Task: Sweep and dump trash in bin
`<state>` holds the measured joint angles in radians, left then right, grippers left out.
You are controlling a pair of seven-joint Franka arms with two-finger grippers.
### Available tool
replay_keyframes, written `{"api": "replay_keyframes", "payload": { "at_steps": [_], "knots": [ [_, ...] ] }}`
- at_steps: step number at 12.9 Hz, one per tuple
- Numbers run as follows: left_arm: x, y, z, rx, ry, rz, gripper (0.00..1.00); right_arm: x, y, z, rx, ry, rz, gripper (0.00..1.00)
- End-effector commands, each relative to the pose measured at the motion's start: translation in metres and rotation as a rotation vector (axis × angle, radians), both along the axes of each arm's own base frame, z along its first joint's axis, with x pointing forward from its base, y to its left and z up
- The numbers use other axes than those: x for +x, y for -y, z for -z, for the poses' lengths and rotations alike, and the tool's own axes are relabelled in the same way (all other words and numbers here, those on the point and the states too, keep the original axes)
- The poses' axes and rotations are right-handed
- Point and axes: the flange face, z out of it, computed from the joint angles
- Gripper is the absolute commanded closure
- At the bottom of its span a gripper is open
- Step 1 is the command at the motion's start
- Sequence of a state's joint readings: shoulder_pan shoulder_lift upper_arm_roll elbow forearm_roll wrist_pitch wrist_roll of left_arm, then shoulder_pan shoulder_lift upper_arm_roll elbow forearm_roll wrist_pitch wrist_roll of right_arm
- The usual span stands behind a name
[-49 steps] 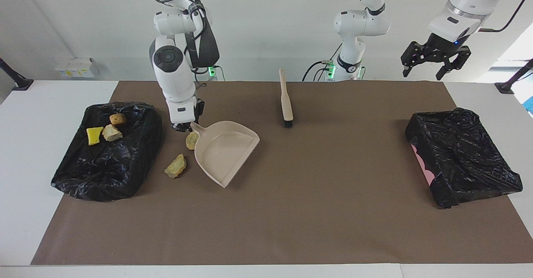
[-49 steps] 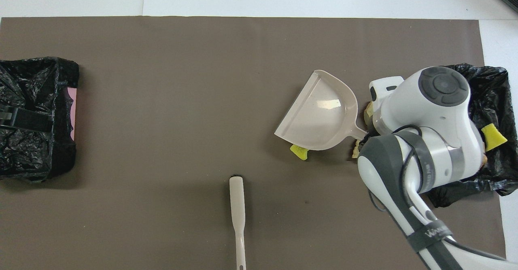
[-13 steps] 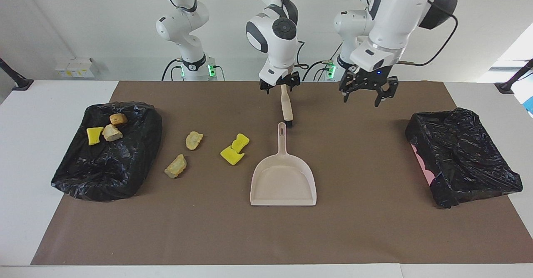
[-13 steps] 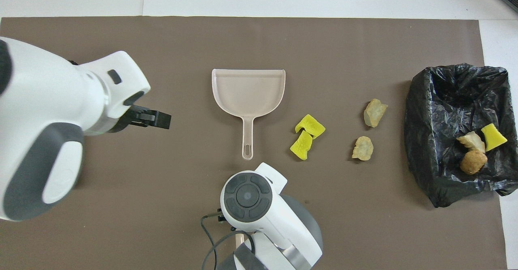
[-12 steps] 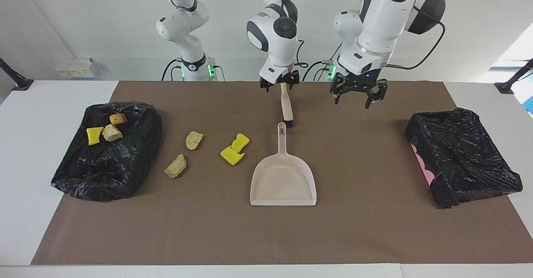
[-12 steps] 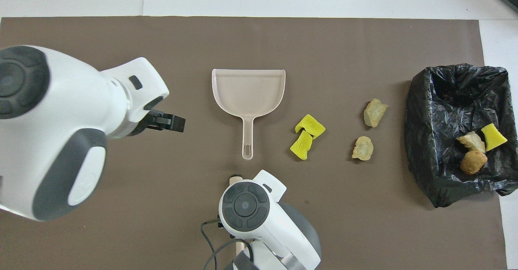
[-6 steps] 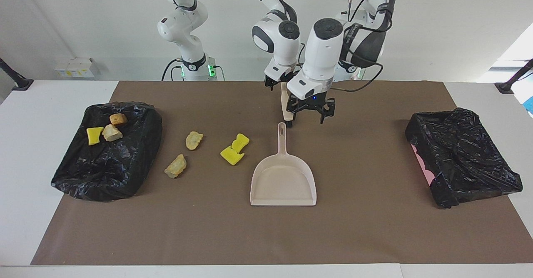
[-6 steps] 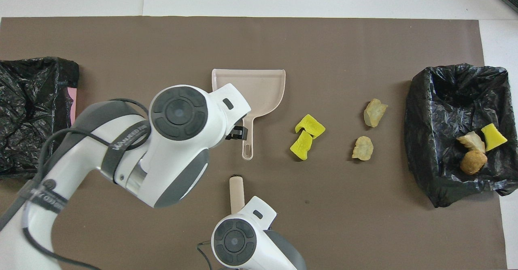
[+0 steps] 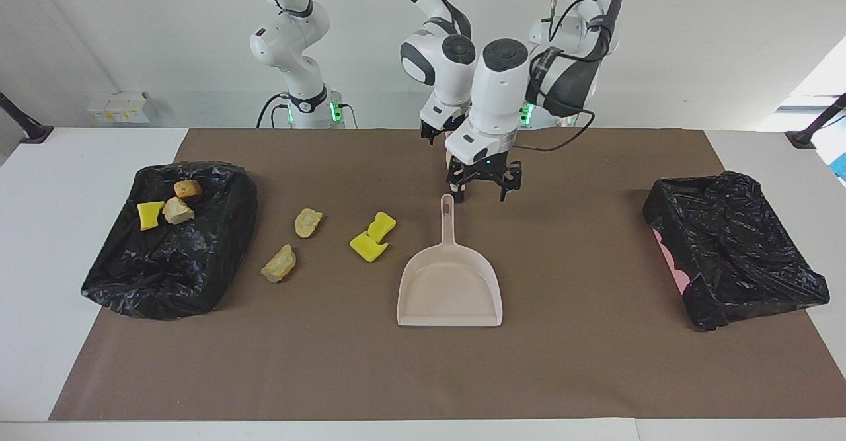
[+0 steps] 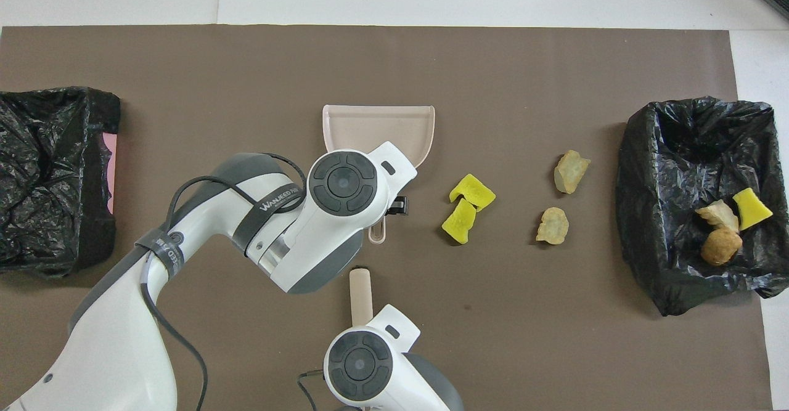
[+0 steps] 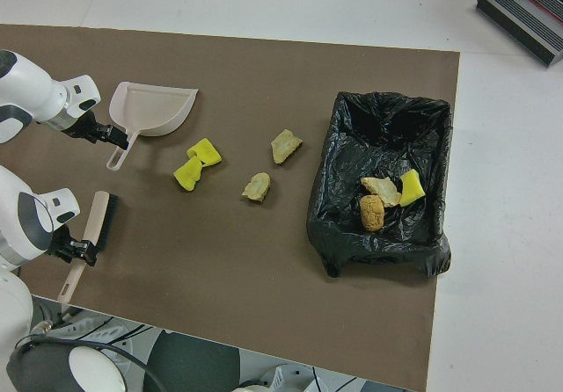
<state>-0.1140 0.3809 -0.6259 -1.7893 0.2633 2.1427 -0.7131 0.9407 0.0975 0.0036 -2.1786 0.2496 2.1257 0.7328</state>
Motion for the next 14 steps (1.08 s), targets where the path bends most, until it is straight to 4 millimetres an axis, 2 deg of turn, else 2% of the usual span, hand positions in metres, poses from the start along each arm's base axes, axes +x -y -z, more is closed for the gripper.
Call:
{"api": "replay_keyframes", "payload": {
  "at_steps": [1, 2, 4, 5, 7, 8, 9, 13, 14],
  "knots": [
    [-0.007, 0.01, 0.007, 0.003, 0.016, -0.006, 0.0, -0.009, -0.001, 0.008, 0.002, -0.024, -0.009, 0.37],
    [-0.011, 0.011, 0.01, 0.006, 0.011, 0.0, 0.0, -0.009, -0.001, 0.008, 0.001, -0.025, -0.009, 0.47],
    [-0.014, 0.013, 0.019, -0.014, 0.018, 0.004, 0.0, -0.009, -0.001, 0.009, -0.002, -0.027, -0.005, 1.0],
    [-0.014, 0.012, 0.02, -0.013, 0.017, 0.003, 0.01, -0.009, -0.001, 0.009, -0.009, -0.033, -0.001, 1.0],
    [-0.012, 0.011, 0.019, -0.014, 0.02, 0.002, 0.23, -0.007, 0.0, 0.004, -0.025, -0.053, 0.005, 1.0],
    [-0.011, 0.009, 0.019, -0.017, 0.022, -0.001, 0.27, -0.008, 0.002, 0.0, -0.03, -0.061, 0.008, 1.0],
    [-0.011, 0.008, 0.021, -0.014, 0.017, -0.001, 0.35, -0.006, 0.005, -0.005, -0.034, -0.068, 0.013, 1.0],
    [-0.011, 0.006, 0.023, -0.003, 0.006, 0.003, 0.78, 0.017, 0.031, -0.041, -0.023, -0.081, 0.058, 1.0],
    [-0.01, 0.005, 0.022, -0.001, 0.008, 0.003, 0.8, 0.024, 0.041, -0.049, -0.027, -0.081, 0.065, 1.0]
  ]
}}
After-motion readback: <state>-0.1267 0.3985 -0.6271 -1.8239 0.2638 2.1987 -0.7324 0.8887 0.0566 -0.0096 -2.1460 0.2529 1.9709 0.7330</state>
